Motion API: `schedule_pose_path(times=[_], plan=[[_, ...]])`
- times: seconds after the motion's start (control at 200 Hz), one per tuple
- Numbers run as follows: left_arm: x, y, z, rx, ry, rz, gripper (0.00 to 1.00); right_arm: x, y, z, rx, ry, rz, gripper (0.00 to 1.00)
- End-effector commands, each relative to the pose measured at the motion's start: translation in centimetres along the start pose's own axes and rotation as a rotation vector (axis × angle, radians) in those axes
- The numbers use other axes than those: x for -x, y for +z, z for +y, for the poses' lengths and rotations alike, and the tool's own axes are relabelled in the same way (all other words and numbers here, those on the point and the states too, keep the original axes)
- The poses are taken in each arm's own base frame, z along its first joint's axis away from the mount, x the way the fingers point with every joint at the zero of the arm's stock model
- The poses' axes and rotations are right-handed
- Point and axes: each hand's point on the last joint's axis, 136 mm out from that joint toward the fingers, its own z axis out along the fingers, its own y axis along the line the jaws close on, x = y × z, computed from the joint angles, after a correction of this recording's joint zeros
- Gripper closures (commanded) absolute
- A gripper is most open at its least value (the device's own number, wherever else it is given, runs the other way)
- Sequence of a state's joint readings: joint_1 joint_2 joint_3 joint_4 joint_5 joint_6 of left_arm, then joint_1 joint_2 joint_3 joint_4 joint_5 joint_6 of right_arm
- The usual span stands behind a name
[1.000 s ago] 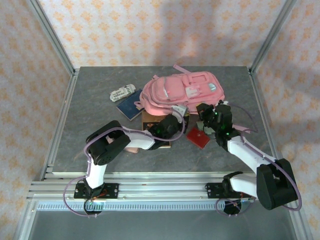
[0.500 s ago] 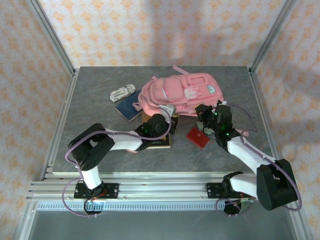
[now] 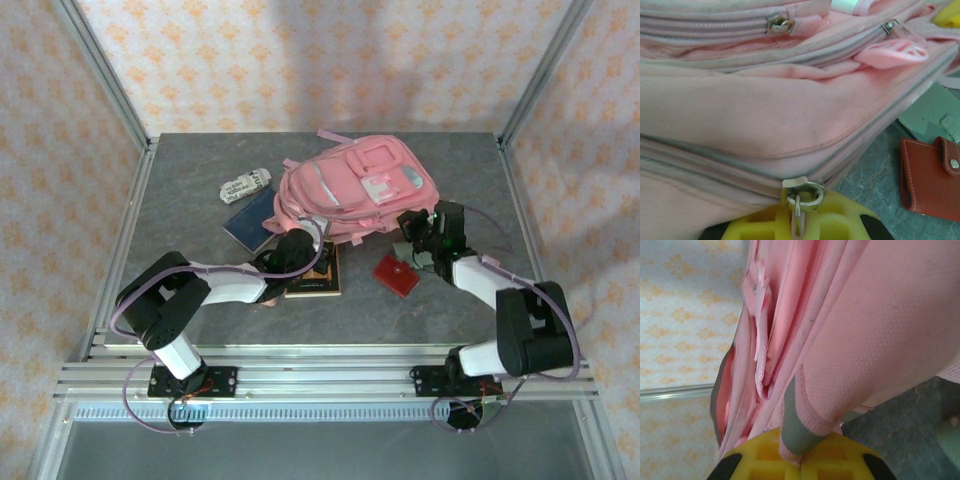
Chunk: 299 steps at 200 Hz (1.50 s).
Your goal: Pack books, pencil case, and school supplies into a backpack
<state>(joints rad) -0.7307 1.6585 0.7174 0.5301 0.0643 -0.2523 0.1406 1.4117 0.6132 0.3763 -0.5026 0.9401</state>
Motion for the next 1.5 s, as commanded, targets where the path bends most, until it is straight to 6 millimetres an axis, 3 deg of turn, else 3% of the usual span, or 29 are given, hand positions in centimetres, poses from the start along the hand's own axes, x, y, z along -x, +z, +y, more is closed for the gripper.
schedule_pose_path(times=[0.0, 0.115, 0.21, 0.29, 0.44, 0.626, 0.776, 0.926, 1.136, 1.361, 1.492], plan=[[0.9, -0.4, 2.0, 0.081, 0.001, 0.000, 1.00, 7.8, -0.1, 1.6, -0.005, -0.045, -0.251, 1.00], [1.8, 0.6, 0.7, 0.034, -0.014, 0.011, 1.00, 8.9, 1.8, 2.2, -0.036, -0.065, -0.218, 1.00], [2.8, 1.5, -0.4, 0.008, -0.027, 0.006, 1.00, 8.5, 3.0, 1.9, -0.095, -0.061, -0.151, 0.67], [3.6, 2.1, -1.4, -0.019, -0.035, -0.004, 1.00, 7.7, 2.8, 0.9, -0.146, -0.040, -0.112, 0.56], [4.4, 3.3, -3.1, -0.053, -0.028, 0.003, 1.00, 5.2, 0.8, -0.1, -0.172, -0.011, -0.048, 0.49], [4.8, 4.1, -4.3, -0.081, -0.025, 0.009, 1.00, -0.9, -0.8, -0.1, -0.121, 0.009, 0.068, 0.44], [5.1, 4.5, -5.4, -0.108, -0.018, 0.019, 1.00, -5.3, 0.2, 0.9, -0.037, 0.029, 0.163, 0.44], [5.1, 4.5, -6.8, -0.130, 0.005, 0.026, 1.00, -6.5, 2.3, 2.2, -0.004, 0.017, 0.188, 0.44], [4.1, 4.4, -8.5, -0.152, 0.041, 0.053, 1.00, -6.3, 4.6, 4.1, 0.042, 0.000, 0.178, 0.48], [3.8, 4.9, -8.1, -0.123, 0.028, 0.068, 1.00, -6.4, 6.2, 2.7, 0.013, 0.012, 0.187, 0.91], [3.5, 4.6, -6.6, -0.087, 0.002, 0.082, 1.00, -5.6, 6.0, 2.2, 0.006, 0.020, 0.165, 1.00]])
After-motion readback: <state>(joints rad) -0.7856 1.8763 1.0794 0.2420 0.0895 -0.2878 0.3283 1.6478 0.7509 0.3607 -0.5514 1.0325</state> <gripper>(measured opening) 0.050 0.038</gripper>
